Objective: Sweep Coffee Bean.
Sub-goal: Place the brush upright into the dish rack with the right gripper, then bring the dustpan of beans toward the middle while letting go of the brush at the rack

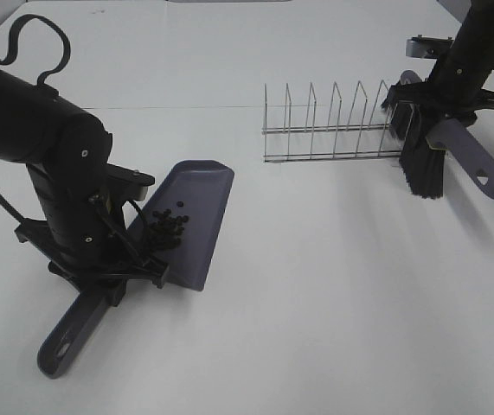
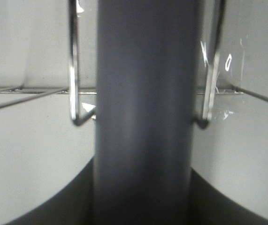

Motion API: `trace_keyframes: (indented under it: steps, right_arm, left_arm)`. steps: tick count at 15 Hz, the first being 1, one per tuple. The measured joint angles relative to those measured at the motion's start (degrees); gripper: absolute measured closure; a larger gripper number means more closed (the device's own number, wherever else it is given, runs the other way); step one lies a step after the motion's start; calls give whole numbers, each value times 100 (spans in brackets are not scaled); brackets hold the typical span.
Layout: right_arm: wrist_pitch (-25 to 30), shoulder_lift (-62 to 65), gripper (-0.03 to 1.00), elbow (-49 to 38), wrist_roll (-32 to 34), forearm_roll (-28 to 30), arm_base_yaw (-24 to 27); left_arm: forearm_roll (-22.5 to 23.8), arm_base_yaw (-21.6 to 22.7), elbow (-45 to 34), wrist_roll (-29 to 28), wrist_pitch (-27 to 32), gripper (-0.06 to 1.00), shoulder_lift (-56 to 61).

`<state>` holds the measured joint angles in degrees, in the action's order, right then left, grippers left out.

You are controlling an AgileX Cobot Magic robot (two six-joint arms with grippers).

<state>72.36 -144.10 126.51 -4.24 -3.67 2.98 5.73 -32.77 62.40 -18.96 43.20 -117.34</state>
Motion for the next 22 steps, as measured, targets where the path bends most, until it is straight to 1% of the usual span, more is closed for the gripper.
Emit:
trace_keyframes:
  steps: [3, 4, 7, 8, 11, 17, 18, 20, 22]
  right_arm:
    - [0, 0, 67, 0, 11, -69, 6]
    - [-46, 0, 63, 0, 23, -80, 17]
    - [-195, 23, 35, 40, 132, -160, 17]
    - [-195, 57, 30, 40, 160, -160, 17]
    - [-195, 212, 27, 40, 160, -160, 17]
    - [-229, 762, 27, -6, 195, -189, 17]
    - [-246, 1283, 27, -378, 223, -321, 17]
    - [-246, 1931, 27, -1014, 229, -350, 17]
    - [-252, 2653, 27, -1788, 258, -350, 17]
  left_arm:
    - [-6, 0, 0, 0, 6, 62, 0]
    - [-6, 0, 0, 0, 6, 62, 0]
    - [-6, 0, 0, 0, 6, 62, 0]
    - [-6, 0, 0, 0, 6, 62, 0]
    - [-6, 0, 0, 0, 6, 62, 0]
    - [-6, 0, 0, 0, 6, 62, 0]
    - [-29, 11, 0, 0, 6, 62, 0]
    - [-52, 29, 57, 0, 52, 62, -17]
    - [-126, 92, 281, 11, 264, 62, -69]
